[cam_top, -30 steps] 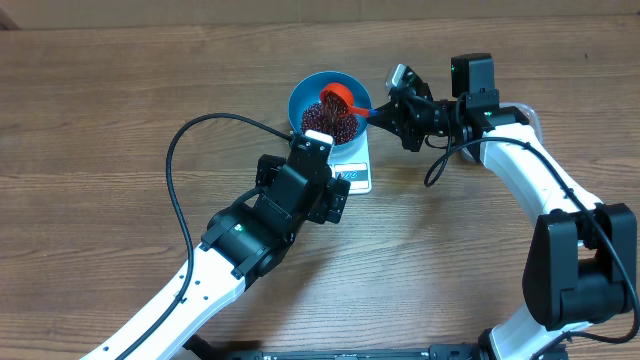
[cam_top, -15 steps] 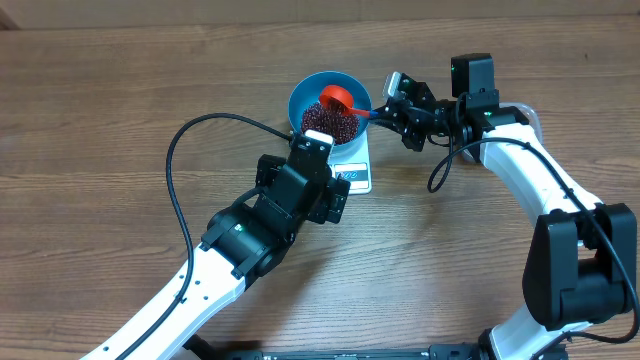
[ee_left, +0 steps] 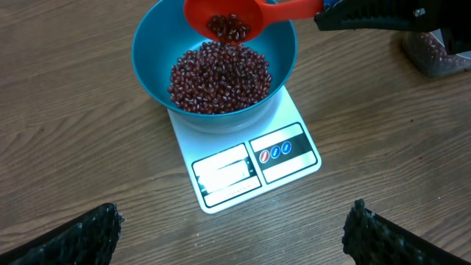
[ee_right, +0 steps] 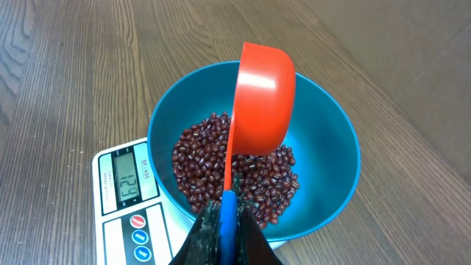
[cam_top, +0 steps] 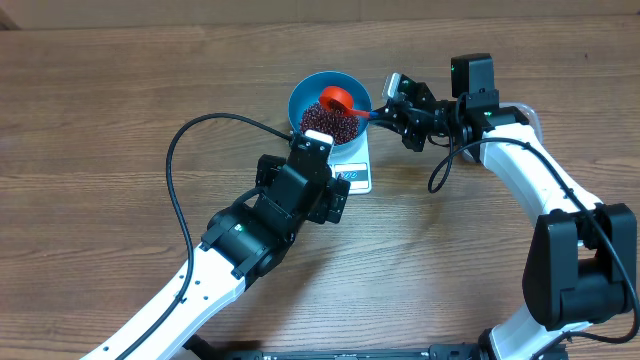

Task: Scoop item into bowl and weigh 150g on scale

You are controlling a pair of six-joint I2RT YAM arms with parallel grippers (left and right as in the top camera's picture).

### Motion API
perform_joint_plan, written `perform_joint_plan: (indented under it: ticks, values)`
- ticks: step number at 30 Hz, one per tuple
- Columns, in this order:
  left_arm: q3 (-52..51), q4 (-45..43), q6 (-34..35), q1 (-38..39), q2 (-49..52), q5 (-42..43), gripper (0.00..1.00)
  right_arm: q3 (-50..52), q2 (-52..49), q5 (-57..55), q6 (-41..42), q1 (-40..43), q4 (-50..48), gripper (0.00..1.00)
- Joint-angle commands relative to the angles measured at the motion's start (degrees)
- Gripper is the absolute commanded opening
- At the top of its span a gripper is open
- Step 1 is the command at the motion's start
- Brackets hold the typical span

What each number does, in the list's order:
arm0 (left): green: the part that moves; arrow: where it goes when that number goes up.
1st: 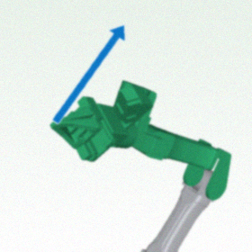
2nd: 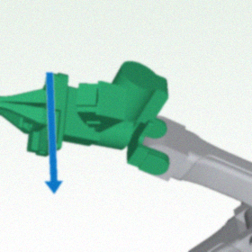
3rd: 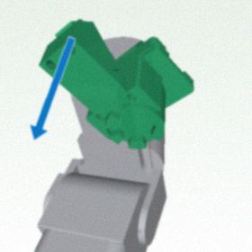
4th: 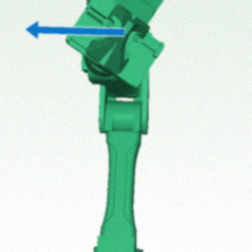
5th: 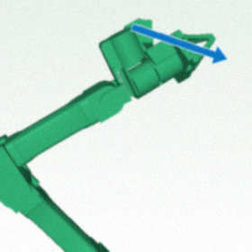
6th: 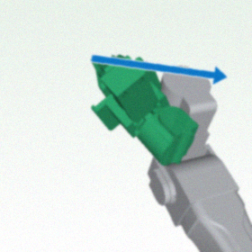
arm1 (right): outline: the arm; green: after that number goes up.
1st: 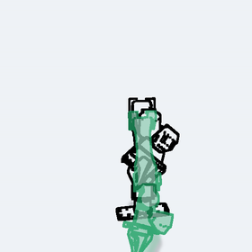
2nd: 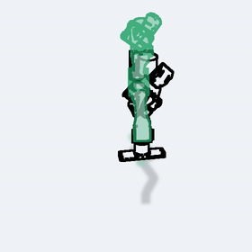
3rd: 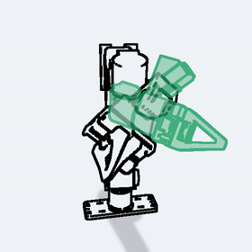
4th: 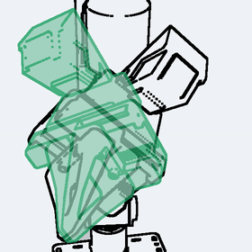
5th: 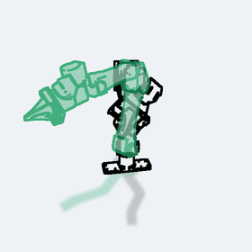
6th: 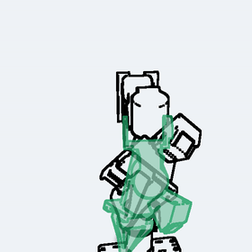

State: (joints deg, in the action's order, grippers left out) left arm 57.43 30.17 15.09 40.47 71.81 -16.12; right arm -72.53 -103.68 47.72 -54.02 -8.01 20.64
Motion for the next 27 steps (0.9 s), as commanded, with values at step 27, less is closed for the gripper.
perform_joint_plan:
  ticks: [27]
  values:
    - [-0.4,-0.1,0.8,0.0,0.6,-0.8,1.0,-0.5,-0.6,-5.7,-11.2,0.0,-2.6,0.04]
